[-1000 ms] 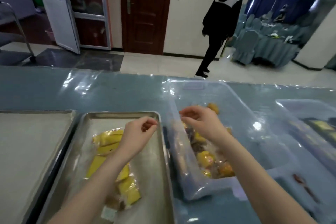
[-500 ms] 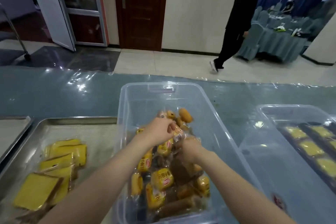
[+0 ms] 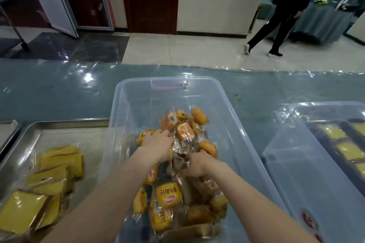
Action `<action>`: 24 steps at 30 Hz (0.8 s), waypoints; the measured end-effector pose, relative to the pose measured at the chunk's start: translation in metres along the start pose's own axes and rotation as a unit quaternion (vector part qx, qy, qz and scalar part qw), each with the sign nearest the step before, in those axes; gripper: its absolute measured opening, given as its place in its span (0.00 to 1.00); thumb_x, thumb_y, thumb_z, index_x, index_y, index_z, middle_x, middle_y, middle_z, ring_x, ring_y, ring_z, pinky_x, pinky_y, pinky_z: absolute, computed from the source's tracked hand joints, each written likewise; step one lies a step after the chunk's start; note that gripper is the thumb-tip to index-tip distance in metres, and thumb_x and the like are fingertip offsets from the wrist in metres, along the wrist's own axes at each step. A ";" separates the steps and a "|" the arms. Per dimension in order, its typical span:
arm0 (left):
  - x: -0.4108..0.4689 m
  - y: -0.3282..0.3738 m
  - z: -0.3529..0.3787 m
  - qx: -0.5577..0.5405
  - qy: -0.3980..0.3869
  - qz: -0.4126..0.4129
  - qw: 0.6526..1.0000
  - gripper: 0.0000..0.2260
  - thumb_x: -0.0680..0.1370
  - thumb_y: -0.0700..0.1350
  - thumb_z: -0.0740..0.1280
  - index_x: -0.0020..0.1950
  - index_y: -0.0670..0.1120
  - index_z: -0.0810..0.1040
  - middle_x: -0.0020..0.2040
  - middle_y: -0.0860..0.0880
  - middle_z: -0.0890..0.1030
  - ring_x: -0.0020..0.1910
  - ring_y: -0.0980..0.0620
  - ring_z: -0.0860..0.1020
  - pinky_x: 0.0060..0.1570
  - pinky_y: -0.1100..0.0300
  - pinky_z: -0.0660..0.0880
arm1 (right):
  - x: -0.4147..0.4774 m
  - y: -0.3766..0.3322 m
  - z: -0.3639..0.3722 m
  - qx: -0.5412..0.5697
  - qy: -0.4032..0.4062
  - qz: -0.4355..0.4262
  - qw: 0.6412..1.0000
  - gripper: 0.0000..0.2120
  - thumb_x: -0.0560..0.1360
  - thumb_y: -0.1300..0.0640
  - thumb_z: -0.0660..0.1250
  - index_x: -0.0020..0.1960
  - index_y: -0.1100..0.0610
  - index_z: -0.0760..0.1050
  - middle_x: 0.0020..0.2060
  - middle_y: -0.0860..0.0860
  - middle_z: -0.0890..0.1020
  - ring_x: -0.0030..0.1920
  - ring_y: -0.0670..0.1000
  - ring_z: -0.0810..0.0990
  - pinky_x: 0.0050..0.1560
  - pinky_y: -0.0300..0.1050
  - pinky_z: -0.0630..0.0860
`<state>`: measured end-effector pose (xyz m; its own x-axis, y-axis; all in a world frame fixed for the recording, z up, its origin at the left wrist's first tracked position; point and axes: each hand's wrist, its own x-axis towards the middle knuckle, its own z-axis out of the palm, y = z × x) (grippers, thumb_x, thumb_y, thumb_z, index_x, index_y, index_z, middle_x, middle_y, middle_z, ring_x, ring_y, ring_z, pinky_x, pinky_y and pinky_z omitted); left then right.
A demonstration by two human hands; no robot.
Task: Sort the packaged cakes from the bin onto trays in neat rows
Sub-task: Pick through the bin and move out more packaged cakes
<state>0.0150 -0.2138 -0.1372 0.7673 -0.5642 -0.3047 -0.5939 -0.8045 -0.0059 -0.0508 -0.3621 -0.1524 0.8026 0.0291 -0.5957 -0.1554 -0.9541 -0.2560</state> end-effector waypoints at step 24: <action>-0.008 -0.009 -0.018 -0.138 -0.006 -0.161 0.977 0.14 0.76 0.47 0.67 0.61 0.49 0.75 0.62 0.43 0.67 0.62 0.42 0.68 0.60 0.50 0.67 | 0.015 -0.002 0.006 0.127 0.244 -0.079 0.958 0.30 0.69 0.52 0.76 0.66 0.50 0.68 0.59 0.47 0.72 0.58 0.50 0.74 0.62 0.47 0.74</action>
<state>0.0182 -0.2054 -0.1177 0.9003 -0.2721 -0.3398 -0.2324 -0.9604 0.1535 -0.0418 -0.3576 -0.1655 0.9917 -0.0348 -0.1240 -0.0955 -0.8442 -0.5274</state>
